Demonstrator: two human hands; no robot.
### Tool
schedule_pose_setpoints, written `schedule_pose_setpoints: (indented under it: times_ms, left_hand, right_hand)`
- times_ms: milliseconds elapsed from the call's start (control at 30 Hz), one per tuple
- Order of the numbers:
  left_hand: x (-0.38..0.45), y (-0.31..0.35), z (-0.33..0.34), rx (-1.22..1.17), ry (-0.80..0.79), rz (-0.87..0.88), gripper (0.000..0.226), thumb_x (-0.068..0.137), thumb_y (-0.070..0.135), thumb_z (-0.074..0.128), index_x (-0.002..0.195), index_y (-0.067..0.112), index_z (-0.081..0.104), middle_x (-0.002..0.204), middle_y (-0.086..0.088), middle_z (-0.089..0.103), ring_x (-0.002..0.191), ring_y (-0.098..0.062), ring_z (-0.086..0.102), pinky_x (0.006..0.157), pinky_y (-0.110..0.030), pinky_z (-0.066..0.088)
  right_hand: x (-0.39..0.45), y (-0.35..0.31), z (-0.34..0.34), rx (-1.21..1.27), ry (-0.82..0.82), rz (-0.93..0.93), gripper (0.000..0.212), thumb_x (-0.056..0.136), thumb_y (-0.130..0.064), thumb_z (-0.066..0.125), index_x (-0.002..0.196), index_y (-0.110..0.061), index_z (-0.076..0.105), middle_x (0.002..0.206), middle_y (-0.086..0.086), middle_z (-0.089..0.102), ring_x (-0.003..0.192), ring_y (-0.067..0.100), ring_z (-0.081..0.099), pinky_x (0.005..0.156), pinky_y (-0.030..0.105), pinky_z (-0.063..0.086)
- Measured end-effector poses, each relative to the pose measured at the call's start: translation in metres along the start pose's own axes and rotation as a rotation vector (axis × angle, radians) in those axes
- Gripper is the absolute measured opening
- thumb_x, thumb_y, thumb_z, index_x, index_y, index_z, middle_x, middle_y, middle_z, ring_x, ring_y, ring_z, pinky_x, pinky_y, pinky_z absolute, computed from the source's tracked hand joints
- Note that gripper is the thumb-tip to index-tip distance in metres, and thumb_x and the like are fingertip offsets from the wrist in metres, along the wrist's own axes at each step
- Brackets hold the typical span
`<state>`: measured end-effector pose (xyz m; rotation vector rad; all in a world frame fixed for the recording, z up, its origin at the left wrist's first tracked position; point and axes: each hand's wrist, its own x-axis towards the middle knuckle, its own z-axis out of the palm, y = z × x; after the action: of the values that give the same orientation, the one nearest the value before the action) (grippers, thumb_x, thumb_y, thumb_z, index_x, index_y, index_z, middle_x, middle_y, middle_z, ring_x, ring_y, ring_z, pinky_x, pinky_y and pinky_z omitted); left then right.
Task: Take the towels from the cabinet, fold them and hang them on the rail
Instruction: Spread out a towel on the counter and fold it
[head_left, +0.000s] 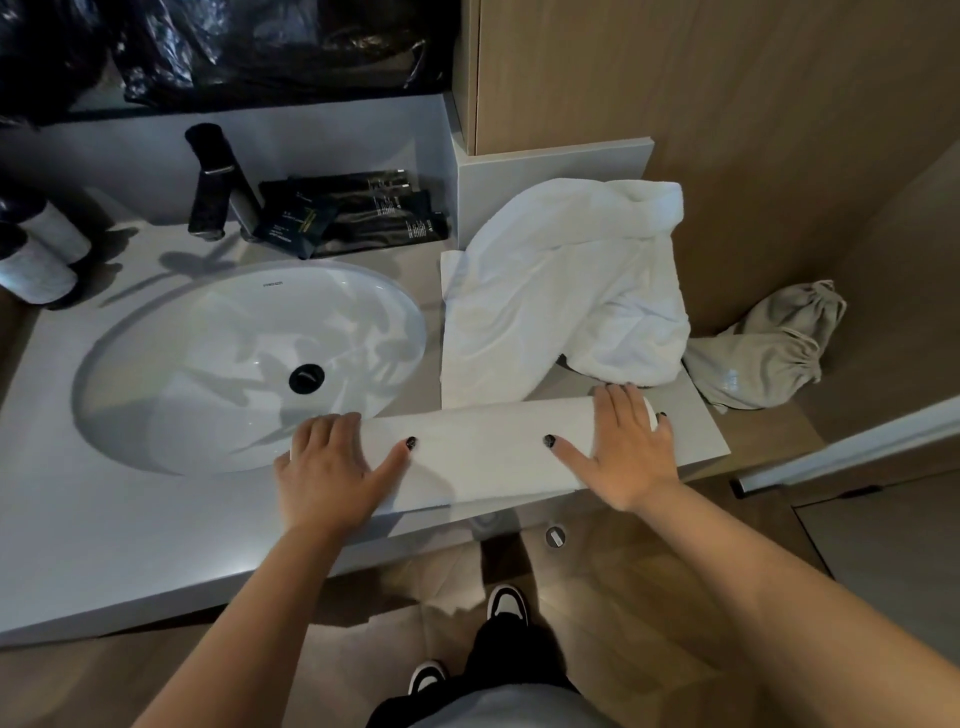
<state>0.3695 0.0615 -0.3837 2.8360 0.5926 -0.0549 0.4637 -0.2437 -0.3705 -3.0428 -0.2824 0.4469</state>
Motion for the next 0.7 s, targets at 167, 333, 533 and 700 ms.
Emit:
schedule_pose_setpoints:
  times_ms: [167, 333, 533, 700]
  left_hand:
    - [0.001, -0.014, 0.005, 0.033, 0.003, 0.051, 0.079, 0.085, 0.079, 0.025, 0.139, 0.024, 0.042, 0.139, -0.003, 0.049, 0.132, -0.026, 0.040, 0.101, -0.050, 0.039]
    - [-0.005, -0.006, 0.001, 0.049, 0.018, 0.042, 0.080, 0.087, 0.075, 0.024, 0.139, 0.018, 0.047, 0.137, -0.004, 0.051, 0.131, -0.026, 0.041, 0.102, -0.050, 0.038]
    - [-0.033, -0.009, -0.011, 0.002, -0.095, 0.056, 0.087, 0.078, 0.077, 0.014, 0.143, 0.026, 0.042, 0.146, 0.002, 0.046, 0.136, -0.022, 0.038, 0.107, -0.047, 0.033]
    - [-0.044, -0.004, -0.031, -0.092, -0.141, 0.105, 0.067, 0.094, 0.056, 0.048, 0.150, 0.025, 0.029, 0.155, 0.002, 0.035, 0.142, -0.020, 0.032, 0.118, -0.048, 0.021]
  right_hand:
    - [0.014, 0.017, -0.035, -0.067, -0.081, -0.049, 0.094, 0.074, -0.086, 0.043, 0.142, -0.023, 0.040, 0.136, 0.003, 0.043, 0.129, 0.025, 0.036, 0.104, 0.045, 0.032]
    - [0.013, 0.011, -0.043, 0.076, -0.124, 0.032, 0.082, 0.064, -0.078, 0.068, 0.119, -0.020, 0.052, 0.120, 0.002, 0.055, 0.109, 0.023, 0.050, 0.085, 0.037, 0.045]
    - [-0.006, 0.005, -0.061, 0.134, -0.047, 0.074, 0.049, 0.074, -0.048, 0.077, 0.099, -0.022, 0.045, 0.104, -0.001, 0.056, 0.100, 0.024, 0.055, 0.075, 0.034, 0.041]
    - [-0.031, -0.010, -0.097, 0.087, 0.240, -0.099, 0.033, 0.078, -0.039, 0.074, 0.088, -0.020, 0.049, 0.089, -0.002, 0.053, 0.091, 0.023, 0.056, 0.069, 0.033, 0.034]
